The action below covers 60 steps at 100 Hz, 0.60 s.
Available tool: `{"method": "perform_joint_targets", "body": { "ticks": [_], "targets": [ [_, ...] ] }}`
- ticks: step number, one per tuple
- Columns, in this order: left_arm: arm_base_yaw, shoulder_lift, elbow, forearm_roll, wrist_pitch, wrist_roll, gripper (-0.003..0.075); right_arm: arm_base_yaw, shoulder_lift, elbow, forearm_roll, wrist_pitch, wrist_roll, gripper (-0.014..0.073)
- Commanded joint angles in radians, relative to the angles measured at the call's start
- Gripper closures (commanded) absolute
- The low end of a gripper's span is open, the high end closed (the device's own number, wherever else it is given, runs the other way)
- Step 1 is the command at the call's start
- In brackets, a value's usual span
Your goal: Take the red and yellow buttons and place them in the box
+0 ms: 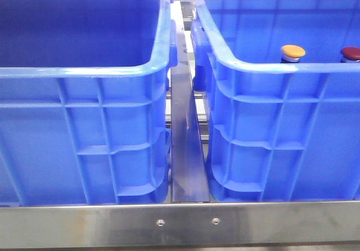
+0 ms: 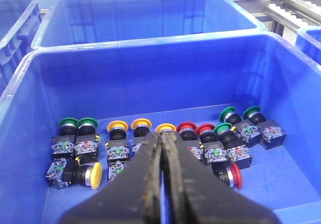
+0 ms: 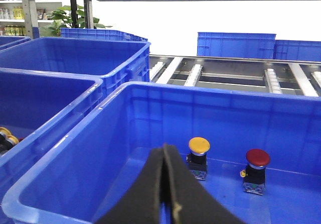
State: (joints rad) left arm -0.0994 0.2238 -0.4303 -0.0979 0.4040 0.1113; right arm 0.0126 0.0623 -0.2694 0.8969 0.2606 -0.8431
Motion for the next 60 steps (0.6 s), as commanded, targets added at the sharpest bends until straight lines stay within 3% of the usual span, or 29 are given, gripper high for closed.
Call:
{"method": "perform_joint_targets", "body": {
  "ticks": [1,60],
  "targets": [
    [0.002,0.009,-0.024,-0.005,-0.08,-0.013,0.0741,-0.005,0.009,-0.024,0.011,-0.046,-0.002,0.0696],
    [0.033,0.009,-0.013,0.014,-0.111,-0.013,0.0741,-0.005,0.009,-0.024,0.011,-0.046,-0.002,0.0696]
  ]
}}
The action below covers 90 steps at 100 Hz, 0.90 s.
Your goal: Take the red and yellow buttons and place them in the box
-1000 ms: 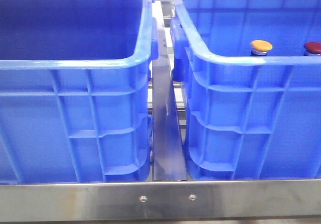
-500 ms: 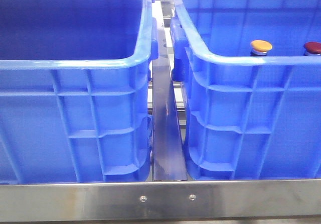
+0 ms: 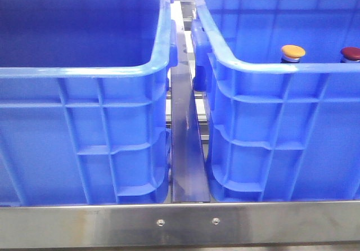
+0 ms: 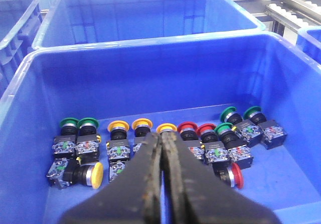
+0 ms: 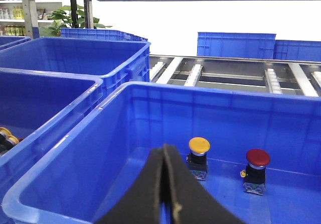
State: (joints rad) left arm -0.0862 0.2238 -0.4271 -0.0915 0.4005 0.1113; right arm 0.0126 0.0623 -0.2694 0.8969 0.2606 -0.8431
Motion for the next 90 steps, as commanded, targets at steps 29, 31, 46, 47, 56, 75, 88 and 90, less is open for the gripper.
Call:
{"method": "perform_joint_targets", "body": {
  "ticks": [29,31,46,47,56,75,88,90],
  "targets": [
    [0.105,-0.087,0.174,0.056,-0.31,-0.013,0.0741,-0.005,0.009,-0.024,0.011,-0.046,-0.002,0.0696],
    [0.11,-0.098,0.193,0.056,-0.327,-0.013,0.0741,-0.005,0.009,-0.024,0.011,-0.046,-0.002,0.0696],
    [0.134,-0.19,0.327,0.058,-0.388,-0.082,0.0741,-0.005,0.009,-0.024,0.011,-0.046,-0.002,0.0696],
    [0.136,-0.199,0.339,0.06,-0.388,-0.09,0.0741,-0.005,0.009,-0.024,0.011,-0.046,-0.002,0.0696],
    [0.143,-0.26,0.415,0.074,-0.392,-0.132,0.0741,-0.005,0.009,-0.024,0.011,-0.046,-0.002,0.0696],
    [0.143,-0.26,0.446,0.083,-0.379,-0.138,0.0741,-0.005,0.013,-0.024,0.011,-0.041,-0.002,0.0696],
    [0.143,-0.26,0.446,0.091,-0.383,-0.133,0.0741,-0.005,0.013,-0.024,0.011,-0.04,-0.002,0.0696],
    [0.143,-0.26,0.446,0.091,-0.383,-0.133,0.0741,-0.005,0.013,-0.024,0.011,-0.04,-0.002,0.0696]
  ]
}}
